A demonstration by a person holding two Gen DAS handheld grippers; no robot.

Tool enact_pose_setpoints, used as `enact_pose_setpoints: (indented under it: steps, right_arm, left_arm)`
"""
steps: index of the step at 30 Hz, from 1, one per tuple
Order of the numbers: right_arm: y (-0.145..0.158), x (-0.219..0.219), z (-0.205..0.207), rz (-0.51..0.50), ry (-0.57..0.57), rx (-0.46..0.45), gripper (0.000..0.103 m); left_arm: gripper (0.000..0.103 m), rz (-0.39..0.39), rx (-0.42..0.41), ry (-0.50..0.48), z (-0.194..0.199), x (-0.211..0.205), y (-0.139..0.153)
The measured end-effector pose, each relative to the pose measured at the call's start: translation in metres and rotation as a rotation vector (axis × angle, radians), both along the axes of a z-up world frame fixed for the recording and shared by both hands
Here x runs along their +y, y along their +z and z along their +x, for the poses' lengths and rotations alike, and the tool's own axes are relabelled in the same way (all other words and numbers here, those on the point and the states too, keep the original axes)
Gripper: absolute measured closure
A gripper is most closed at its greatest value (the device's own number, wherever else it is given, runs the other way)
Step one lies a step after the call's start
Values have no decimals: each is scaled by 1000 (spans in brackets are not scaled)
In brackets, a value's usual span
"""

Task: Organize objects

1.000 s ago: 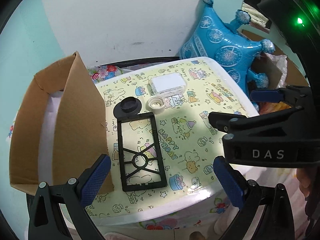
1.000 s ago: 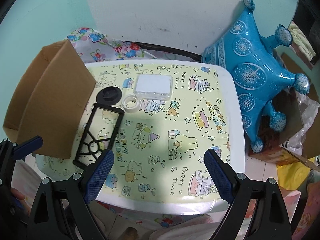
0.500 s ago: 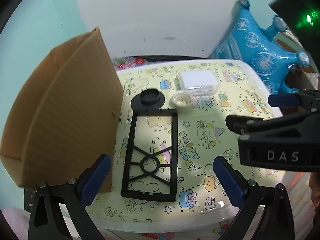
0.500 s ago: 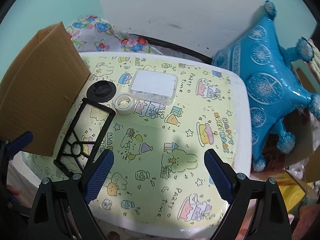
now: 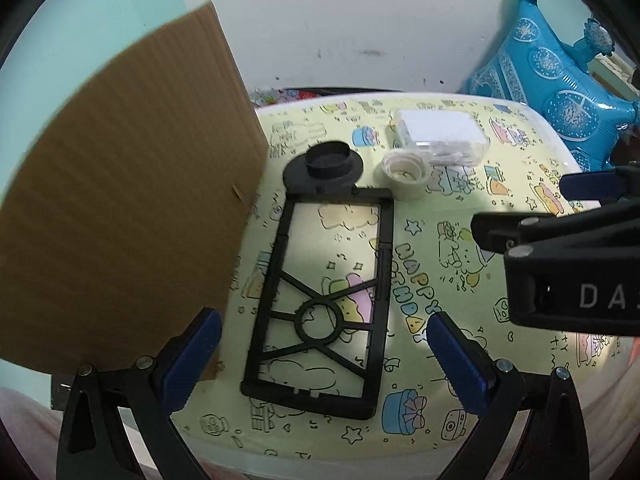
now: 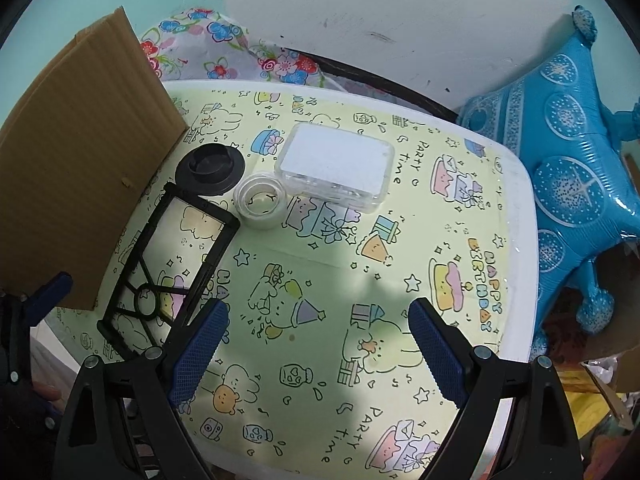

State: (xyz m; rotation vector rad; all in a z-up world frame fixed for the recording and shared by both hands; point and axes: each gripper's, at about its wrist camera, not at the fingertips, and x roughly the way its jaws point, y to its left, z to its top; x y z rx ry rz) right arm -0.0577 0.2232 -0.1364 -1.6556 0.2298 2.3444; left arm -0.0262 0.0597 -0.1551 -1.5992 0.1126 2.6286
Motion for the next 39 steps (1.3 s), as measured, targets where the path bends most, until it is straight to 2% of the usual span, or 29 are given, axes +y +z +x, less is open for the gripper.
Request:
enact_pose_setpoints:
  steps: [10, 22, 31, 39]
  right_arm:
    - [-10, 2, -8, 1, -12, -24, 10]
    - [-20, 7, -12, -13, -20, -44, 10]
    - [-24, 4, -13, -19, -14, -43, 10]
    - [-13, 11, -33, 69, 22, -5, 10]
  left_arm:
    - [0, -1, -16, 26, -5, 2, -17]
    - [0, 68, -90, 52, -14, -2, -38]
    - [0, 78, -58, 49, -16, 0, -39]
    - [0, 88, -46, 42, -22, 1, -40]
